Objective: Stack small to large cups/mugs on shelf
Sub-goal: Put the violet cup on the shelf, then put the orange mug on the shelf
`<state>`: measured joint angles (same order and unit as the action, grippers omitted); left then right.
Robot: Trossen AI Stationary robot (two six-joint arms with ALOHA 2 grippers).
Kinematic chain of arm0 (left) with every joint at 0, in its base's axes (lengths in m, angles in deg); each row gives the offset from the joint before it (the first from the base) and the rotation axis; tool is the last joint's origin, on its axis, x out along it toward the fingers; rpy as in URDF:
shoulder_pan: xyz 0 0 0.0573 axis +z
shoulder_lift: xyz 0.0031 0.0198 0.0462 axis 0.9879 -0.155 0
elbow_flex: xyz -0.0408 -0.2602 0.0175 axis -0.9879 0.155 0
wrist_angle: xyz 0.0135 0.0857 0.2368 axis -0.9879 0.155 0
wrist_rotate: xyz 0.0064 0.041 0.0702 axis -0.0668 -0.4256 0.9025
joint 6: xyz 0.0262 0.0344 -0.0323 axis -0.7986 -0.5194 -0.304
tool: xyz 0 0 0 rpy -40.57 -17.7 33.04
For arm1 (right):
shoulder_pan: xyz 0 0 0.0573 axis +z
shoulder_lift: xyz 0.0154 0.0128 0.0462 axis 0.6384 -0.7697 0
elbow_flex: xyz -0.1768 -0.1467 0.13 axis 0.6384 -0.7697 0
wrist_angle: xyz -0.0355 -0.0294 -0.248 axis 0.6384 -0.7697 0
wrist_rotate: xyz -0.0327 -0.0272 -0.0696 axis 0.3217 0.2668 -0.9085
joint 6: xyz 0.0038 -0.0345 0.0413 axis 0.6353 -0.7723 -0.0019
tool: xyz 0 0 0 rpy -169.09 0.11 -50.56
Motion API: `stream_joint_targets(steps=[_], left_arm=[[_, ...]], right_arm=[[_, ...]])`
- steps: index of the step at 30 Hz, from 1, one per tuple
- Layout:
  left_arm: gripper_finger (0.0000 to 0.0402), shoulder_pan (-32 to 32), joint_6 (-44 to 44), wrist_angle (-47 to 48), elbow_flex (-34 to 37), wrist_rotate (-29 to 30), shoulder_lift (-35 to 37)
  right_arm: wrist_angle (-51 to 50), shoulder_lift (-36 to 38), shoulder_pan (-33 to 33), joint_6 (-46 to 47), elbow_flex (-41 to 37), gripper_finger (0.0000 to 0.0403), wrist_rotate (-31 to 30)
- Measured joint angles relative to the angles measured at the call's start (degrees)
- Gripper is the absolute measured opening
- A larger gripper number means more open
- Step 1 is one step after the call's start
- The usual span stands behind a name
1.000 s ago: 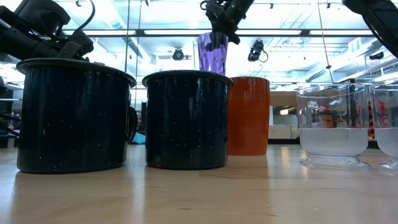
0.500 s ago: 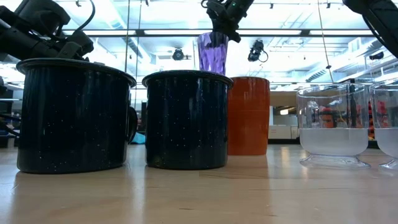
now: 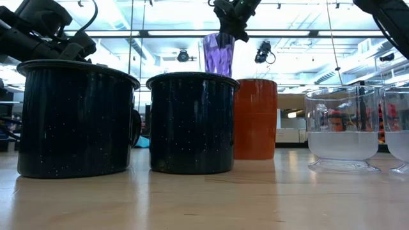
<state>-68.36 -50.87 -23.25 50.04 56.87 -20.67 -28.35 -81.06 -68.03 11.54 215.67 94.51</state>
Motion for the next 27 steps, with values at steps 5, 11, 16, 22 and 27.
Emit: stream_joint_targets(steps=[5,11,16,22,27], left_arm=[[0.0157,0.01,0.0,0.0,0.0,0.0,0.0],[0.0154,-0.02,0.0,-0.55,0.0,-0.01,0.01],[0.0154,-0.04,1.5,-3.77,0.0,-0.03,-0.02],[0.0146,-0.04,1.49,-17.05,0.02,-0.92,0.0],[0.0136,-0.04,2.77,-37.02,0.02,-1.13,0.01]], right_arm=[[0.34,2.19,0.0,-0.39,0.02,0.0091,-0.25],[0.61,5.58,0.01,0.12,0.02,0.013,-0.43],[-0.36,9.49,3.58,-0.45,0.04,0.0163,-0.5],[-1.84,11.82,13.79,0.42,0.07,0.0159,0.16],[-2.83,11.65,24.44,5.2,0.07,0.0147,-1.29]])
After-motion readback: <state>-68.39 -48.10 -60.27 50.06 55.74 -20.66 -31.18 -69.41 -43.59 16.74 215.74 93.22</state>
